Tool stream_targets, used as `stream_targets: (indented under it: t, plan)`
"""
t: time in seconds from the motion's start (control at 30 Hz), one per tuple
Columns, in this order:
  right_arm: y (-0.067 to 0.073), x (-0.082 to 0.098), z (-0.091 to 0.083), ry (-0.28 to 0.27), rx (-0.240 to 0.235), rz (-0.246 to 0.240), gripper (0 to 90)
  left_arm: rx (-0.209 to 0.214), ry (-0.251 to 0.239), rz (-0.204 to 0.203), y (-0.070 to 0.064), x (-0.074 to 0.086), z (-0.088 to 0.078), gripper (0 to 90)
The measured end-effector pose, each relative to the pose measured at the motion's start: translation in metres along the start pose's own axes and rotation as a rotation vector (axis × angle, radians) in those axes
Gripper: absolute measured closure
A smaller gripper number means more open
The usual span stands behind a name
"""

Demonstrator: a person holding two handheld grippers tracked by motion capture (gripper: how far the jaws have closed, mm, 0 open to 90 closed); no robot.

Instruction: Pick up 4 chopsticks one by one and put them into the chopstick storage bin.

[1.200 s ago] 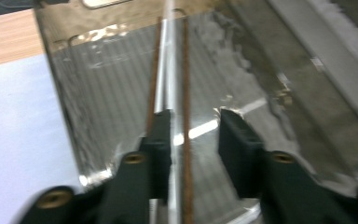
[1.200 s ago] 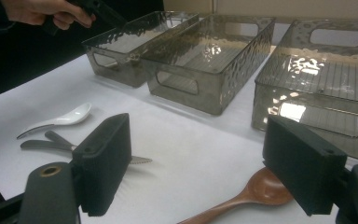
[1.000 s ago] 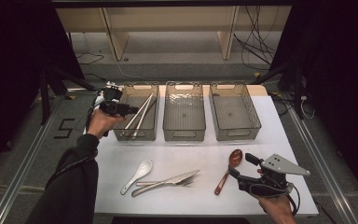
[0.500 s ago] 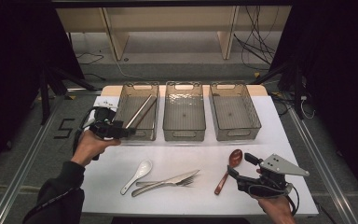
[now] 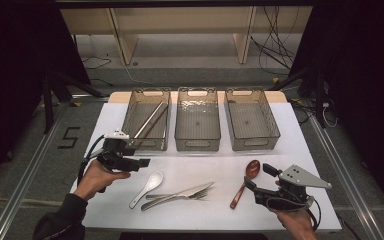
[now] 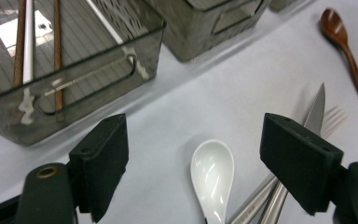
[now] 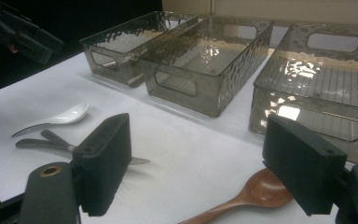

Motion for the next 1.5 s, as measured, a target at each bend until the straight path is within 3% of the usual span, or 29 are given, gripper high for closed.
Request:
stream_targets:
  t: [0.1, 0.27, 0.6, 0.97, 1.1, 1.23, 1.5]
  plan:
    - [0.0, 0.0, 0.0, -0.001, -0.003, 0.0, 24.6, -0.008, 0.008, 0.002, -0.002, 0.004, 0.0, 22.0]
    - [-0.001, 0.0, 0.0, 0.0, -0.001, 0.001, 24.6, -0.032, 0.039, 0.044, -0.009, 0.01, -0.001, 21.7]
    - [-0.001, 0.0, 0.001, 0.004, 0.001, 0.003, 24.5, -0.063, 0.186, 0.119, -0.022, 0.035, 0.007, 21.4]
    - [-0.003, 0.001, 0.002, 0.003, -0.001, 0.002, 24.6, -0.049, 0.257, 0.141, -0.031, 0.048, 0.013, 20.1]
    - [-0.003, 0.0, 0.003, 0.005, -0.009, 0.001, 24.6, -0.057, 0.303, 0.166, -0.033, 0.056, 0.016, 18.7]
    - [-0.001, 0.0, 0.006, 0.014, -0.02, -0.009, 24.6, -0.075, 0.319, 0.174, -0.033, 0.06, 0.016, 18.5]
    - [0.001, 0.0, 0.006, 0.013, -0.024, -0.013, 24.6, -0.071, 0.366, 0.208, -0.034, 0.067, 0.021, 21.7]
Point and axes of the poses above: each handheld gripper's, and its own axes: z roughly forward along the jaws, x roughly out of its underside, y roughly to its left, the point moved 7 cm from there along z, roughly forward along the jaws, and after that the axes turned 11 degrees about -x, right-handed, at the moved point
